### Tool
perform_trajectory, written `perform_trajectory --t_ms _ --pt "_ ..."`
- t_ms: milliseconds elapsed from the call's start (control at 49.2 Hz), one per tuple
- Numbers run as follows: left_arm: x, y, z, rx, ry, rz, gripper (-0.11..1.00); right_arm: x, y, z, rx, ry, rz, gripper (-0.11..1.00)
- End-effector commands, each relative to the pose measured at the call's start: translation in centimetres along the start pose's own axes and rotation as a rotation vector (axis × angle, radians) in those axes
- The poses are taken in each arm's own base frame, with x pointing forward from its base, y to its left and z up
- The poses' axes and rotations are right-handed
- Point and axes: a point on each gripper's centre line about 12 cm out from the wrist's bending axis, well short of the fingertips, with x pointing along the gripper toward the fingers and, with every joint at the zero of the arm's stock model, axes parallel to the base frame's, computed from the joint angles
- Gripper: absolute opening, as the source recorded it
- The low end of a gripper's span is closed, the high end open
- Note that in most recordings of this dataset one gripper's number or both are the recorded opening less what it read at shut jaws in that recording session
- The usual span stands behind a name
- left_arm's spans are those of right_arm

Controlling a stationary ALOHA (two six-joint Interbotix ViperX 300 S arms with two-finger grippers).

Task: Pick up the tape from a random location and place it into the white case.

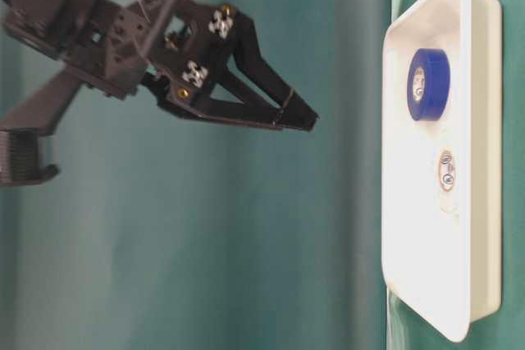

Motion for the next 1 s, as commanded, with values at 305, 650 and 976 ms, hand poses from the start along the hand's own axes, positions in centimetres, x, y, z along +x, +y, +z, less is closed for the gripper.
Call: perform_trajectory --t_ms 305,650,976 --pt "0.1 0.2 0.3 -0.007 -0.002 0.008 0.95 -2.3 1.7 0.6 -0.024 -0.066 0.034 0.89" --pt "0.1 0.2 0.3 -0.005 -0.005 0.008 0.95 -5.8 0.5 -3.1 -0.023 -0.192 0.067 0.89" --pt "0.1 0.2 0.2 -0.005 -0.005 0.008 0.95 -10.4 -1.5 -9.4 0.012 -0.375 0.108 0.89"
